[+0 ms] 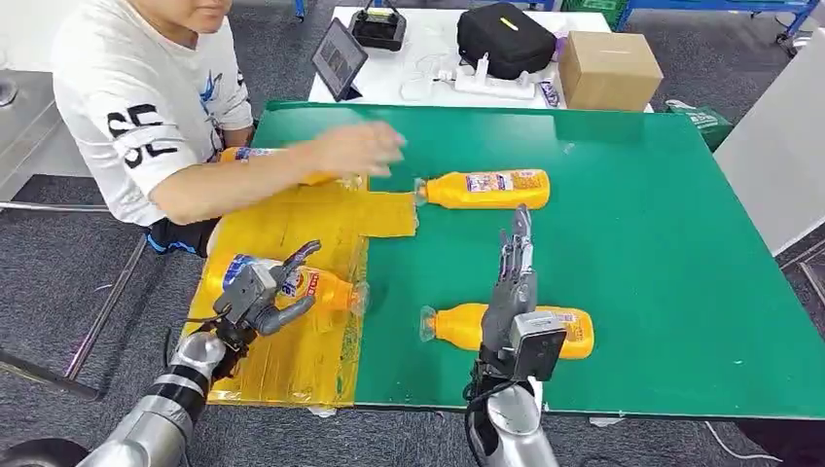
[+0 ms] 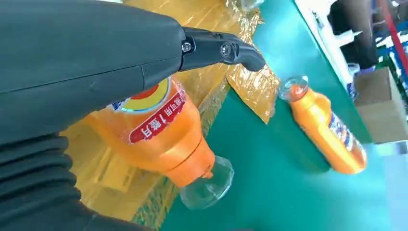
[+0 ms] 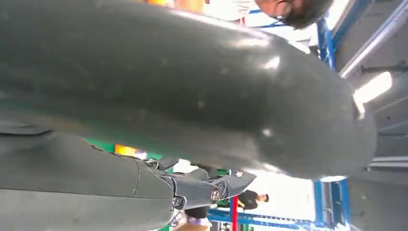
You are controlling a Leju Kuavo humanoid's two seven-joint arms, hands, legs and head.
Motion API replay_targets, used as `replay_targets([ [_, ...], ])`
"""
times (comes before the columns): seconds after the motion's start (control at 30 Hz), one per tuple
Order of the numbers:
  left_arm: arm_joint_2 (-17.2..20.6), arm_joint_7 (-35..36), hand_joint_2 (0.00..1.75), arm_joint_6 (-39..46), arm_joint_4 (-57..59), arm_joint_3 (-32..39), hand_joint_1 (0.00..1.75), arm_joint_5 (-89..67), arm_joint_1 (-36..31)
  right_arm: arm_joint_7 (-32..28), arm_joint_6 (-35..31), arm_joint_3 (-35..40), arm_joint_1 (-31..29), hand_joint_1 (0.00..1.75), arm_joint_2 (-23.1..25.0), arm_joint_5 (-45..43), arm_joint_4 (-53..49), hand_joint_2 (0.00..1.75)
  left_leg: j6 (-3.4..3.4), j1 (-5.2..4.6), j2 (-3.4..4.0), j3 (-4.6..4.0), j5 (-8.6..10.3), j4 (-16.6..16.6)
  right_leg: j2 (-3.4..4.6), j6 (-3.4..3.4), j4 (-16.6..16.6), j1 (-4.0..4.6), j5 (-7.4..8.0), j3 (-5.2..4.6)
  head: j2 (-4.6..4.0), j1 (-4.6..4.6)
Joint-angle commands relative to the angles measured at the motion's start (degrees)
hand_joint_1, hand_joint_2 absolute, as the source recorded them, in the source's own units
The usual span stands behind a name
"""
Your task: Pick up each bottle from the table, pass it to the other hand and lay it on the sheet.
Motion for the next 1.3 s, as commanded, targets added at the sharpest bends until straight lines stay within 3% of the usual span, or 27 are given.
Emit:
replay_targets([
  [0.03,-6.5,2.5,0.0,4.0,-13.4,10.5,0.0,17.6,4.6,5.3,-0.6,0.8,-3.0,0.0,-2.6,5.6,6.7,0.0,-0.03,0.08,0.14,0.07,-0.06,0.0,0.06,-0.08,-0.1,0.1,0.02,0.08,0.0,-0.02],
  [0.07,-8.8,0.5,0.0,12.1,-18.1,12.4,0.0,19.7,5.5,8.7,0.2,1.8,-3.5,0.0,-3.9,8.6,8.0,0.0,-0.04,0.11,0.16,0.11,-0.09,0.0,0.04,-0.11,-0.1,0.14,0.0,0.13,0.0,0.0],
  [0.1,-9.5,-1.9,1.75,18.8,-22.6,12.0,0.0,18.8,6.3,11.6,0.9,2.8,-4.2,0.0,-5.6,12.3,9.7,0.0,-0.01,0.1,0.05,-0.04,-0.04,0.0,-0.04,-0.05,-0.1,0.11,0.01,0.0,0.0,-0.04],
  [0.13,-9.7,-2.8,1.75,23.9,-27.3,10.8,0.0,18.1,7.4,13.2,0.9,2.8,-4.4,0.0,-6.7,15.5,10.5,1.75,0.0,0.15,-0.03,-0.09,-0.07,0.1,-0.14,-0.05,-0.1,0.16,-0.01,0.01,0.0,-0.02],
  [0.27,-9.1,-5.6,1.75,41.2,-36.7,6.6,0.0,4.1,13.8,19.9,4.4,1.7,-4.4,0.0,-11.7,23.2,9.5,1.75,0.0,0.07,0.1,-0.15,-0.07,0.0,0.02,-0.03,-0.1,0.08,0.0,-0.11,0.0,-0.02],
  [0.37,-10.5,-6.2,1.75,41.6,-36.8,4.8,0.0,3.6,19.1,23.9,7.8,0.2,-3.5,0.0,-16.2,26.4,6.9,1.75,0.02,0.0,0.04,0.03,-0.12,-0.1,-0.03,-0.03,-0.2,0.03,-0.05,0.09,0.0,0.0],
  [0.57,-10.4,-6.4,1.75,41.4,-35.3,4.7,0.0,4.2,18.4,24.4,8.5,0.2,-3.3,0.0,-16.0,27.7,6.6,1.75,-0.01,-0.04,0.03,-0.32,-0.07,0.0,-0.03,-0.05,-0.1,0.01,-0.02,-0.29,0.0,-0.02],
  [0.6,-10.8,-4.3,1.75,39.1,-35.1,4.3,0.0,5.5,20.0,27.1,10.7,0.5,-2.7,0.0,-18.2,28.3,5.6,1.75,-0.04,0.01,0.07,-0.25,-0.11,0.0,-0.03,-0.09,-0.1,0.06,-0.04,-0.23,0.0,-0.02],
  [0.77,-12.1,-4.0,1.75,36.5,-30.0,2.0,0.0,5.6,24.1,28.0,15.9,-0.6,2.1,0.0,-24.6,29.3,0.5,1.75,0.02,-0.02,-0.13,0.03,-0.14,-0.1,-0.23,-0.05,-0.3,0.02,-0.12,0.08,0.0,-0.07],
  [1.13,-12.3,-3.8,1.75,35.4,-28.7,2.5,0.0,5.5,23.2,28.8,17.4,-0.1,3.2,0.0,-26.1,31.9,-1.8,1.75,0.01,-0.05,0.0,-0.28,-0.11,0.0,-0.07,-0.06,-0.1,0.0,-0.03,-0.27,0.0,-0.04],
  [1.3,-12.4,-3.6,1.75,34.2,-26.1,2.1,0.0,5.6,21.8,31.2,21.4,1.3,0.8,0.0,-29.1,31.0,3.1,1.75,0.03,-0.04,0.04,-0.25,-0.1,0.0,-0.04,-0.02,-0.2,0.0,-0.01,-0.26,0.0,-0.04],
])
